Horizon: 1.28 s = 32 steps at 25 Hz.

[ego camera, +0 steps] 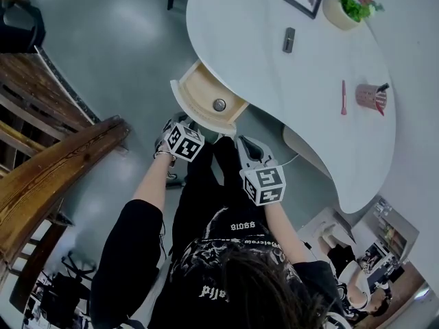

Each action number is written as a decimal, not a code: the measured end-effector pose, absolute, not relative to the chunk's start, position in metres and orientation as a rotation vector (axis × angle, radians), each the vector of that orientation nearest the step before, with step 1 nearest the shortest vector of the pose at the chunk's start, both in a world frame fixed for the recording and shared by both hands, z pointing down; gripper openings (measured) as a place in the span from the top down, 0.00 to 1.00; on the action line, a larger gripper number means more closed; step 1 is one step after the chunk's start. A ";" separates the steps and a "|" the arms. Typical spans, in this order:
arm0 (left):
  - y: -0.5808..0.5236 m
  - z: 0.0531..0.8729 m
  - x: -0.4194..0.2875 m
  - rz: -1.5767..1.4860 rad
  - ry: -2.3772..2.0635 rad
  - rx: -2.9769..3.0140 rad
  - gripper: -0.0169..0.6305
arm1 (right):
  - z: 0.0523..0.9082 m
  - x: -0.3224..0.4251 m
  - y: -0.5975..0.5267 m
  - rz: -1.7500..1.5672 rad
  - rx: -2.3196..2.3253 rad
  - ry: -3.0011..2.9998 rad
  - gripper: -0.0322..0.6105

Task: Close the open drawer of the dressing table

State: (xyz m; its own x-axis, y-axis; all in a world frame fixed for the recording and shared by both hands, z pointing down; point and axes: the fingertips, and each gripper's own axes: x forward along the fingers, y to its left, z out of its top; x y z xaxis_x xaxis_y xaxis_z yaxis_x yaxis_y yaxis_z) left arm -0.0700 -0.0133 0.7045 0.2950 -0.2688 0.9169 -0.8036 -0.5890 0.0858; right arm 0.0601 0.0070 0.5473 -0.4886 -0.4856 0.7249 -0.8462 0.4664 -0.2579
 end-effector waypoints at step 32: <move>-0.053 0.701 -0.039 1.174 -0.944 2.056 0.79 | 0.562 0.107 0.008 0.909 1.220 -2.070 0.91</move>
